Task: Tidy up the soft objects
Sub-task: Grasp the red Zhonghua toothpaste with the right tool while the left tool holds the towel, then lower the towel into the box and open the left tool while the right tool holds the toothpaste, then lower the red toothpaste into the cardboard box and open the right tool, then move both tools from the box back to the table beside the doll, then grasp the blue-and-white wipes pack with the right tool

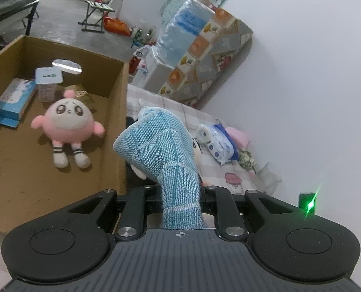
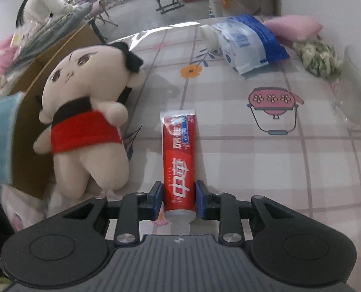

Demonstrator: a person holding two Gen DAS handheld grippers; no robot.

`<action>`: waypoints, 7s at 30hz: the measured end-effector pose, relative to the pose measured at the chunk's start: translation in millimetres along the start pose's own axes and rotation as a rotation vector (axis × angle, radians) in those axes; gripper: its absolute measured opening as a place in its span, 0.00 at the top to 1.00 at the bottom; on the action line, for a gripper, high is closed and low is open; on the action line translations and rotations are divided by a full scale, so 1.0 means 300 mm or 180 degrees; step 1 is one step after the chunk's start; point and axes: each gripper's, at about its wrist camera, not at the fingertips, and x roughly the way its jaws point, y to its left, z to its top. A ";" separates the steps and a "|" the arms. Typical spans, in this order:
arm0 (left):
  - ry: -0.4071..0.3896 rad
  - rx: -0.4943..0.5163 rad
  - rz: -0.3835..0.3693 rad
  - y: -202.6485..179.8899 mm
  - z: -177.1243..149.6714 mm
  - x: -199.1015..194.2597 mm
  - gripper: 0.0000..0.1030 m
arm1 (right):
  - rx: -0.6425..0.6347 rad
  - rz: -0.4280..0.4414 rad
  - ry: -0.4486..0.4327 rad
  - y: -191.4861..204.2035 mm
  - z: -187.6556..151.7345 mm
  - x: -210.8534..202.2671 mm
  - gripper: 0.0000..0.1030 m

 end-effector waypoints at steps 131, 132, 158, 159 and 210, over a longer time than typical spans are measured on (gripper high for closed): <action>-0.1039 -0.0716 0.1231 0.699 0.073 -0.541 0.33 | 0.1353 0.1453 0.0380 0.994 0.380 0.556 0.90; -0.1038 -0.0725 0.1229 0.704 0.072 -0.543 0.33 | 0.1245 0.1380 0.0434 1.011 0.376 0.556 0.90; -0.0924 -0.0569 0.1189 0.653 0.052 -0.518 0.22 | 0.0679 0.1493 0.0151 1.010 0.344 0.287 0.64; -0.0925 -0.0548 0.1197 0.642 0.052 -0.516 0.21 | 0.0682 0.1539 0.0082 0.988 0.330 0.251 0.64; 0.1024 0.0560 0.0605 -0.442 0.276 0.886 0.05 | -0.0188 -0.0608 -0.1631 -0.107 0.294 0.098 0.15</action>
